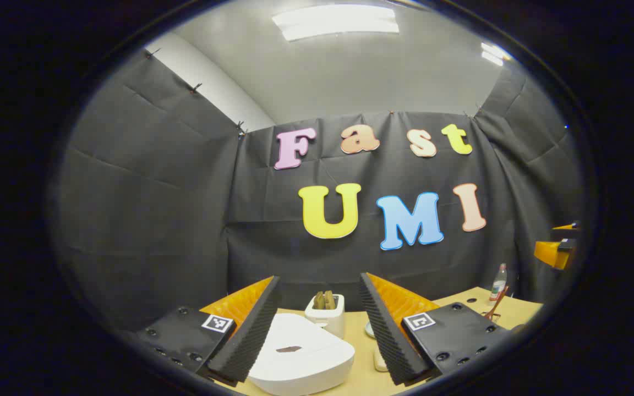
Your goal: Close the left gripper, press the button to open the rice cooker; take a wooden spoon from the chopstick holder with the right hand, scoop a spoonful of rice and pour it into the rice cooker, then put the wooden spoon back into the chopstick holder.
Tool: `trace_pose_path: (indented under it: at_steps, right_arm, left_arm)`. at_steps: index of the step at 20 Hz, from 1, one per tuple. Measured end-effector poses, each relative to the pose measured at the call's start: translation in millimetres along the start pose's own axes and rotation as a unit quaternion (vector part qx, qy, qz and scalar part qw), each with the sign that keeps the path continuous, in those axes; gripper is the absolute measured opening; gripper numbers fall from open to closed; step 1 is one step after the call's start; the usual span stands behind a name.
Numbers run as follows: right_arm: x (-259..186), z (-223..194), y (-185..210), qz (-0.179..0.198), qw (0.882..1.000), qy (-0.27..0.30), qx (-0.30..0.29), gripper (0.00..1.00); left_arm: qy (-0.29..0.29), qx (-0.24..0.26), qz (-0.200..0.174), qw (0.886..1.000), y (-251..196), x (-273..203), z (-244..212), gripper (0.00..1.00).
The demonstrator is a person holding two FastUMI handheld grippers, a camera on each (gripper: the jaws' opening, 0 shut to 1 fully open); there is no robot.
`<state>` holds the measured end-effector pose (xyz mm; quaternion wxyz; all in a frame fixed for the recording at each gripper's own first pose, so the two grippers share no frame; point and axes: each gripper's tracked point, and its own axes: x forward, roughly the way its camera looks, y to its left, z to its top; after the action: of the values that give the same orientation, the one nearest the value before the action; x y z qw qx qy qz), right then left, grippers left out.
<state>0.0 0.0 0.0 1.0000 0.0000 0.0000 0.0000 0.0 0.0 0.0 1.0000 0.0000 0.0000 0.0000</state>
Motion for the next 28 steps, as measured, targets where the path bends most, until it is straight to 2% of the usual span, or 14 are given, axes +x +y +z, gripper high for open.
trace_pose_path:
  at_steps: [13, 28]
  right_arm:
    - [1, 6, -2, -0.002, 1.000, -0.006, -0.006, 0.96]
    - [6, 3, -4, 0.003, 1.000, -0.001, -0.008, 0.96]
  left_arm:
    - [-0.001, 0.005, 0.019, 1.000, 7, 4, 2, 0.96]
    - [0.015, 0.004, 0.032, 0.999, 17, 17, -16, 0.95]
